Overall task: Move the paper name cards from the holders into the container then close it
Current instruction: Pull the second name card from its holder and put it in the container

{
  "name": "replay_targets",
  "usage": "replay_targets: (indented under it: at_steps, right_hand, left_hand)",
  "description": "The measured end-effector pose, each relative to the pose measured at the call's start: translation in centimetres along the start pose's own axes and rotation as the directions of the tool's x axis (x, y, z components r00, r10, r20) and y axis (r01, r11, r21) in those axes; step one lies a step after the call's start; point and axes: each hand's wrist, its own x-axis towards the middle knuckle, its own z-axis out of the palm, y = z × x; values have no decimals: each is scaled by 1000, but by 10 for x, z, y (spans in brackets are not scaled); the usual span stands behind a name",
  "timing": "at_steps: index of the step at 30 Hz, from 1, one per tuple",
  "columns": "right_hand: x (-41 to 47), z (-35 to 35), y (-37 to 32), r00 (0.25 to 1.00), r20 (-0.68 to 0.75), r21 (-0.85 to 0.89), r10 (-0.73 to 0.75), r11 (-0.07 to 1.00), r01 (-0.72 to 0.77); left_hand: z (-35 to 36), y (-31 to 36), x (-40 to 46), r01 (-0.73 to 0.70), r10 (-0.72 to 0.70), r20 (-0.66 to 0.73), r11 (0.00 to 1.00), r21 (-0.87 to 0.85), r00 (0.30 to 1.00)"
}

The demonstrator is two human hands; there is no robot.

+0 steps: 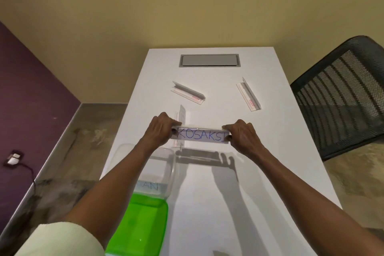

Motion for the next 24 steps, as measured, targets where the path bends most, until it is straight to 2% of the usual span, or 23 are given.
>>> replay_targets:
  at_steps: [3, 7, 15, 24]
  right_hand:
    - [10, 12, -20, 1000, 3, 9, 29, 1000, -29]
    - [22, 24, -50, 992, 120, -51, 35, 998, -29]
    - [35, 48, -110, 979, 204, -40, -31, 998, 40]
    - [41, 78, -159, 965, 252, -18, -74, 997, 81]
  left_hand:
    - [-5, -21, -10, 50, -50, 41, 999, 5, 998]
    - [-13, -51, -26, 101, -101, 73, 995, -2, 992]
    - [-22, -104, -62, 193, -190, 124, 981, -11, 974]
    - [-13, -148, -91, 188, -199, 154, 979, 83, 968]
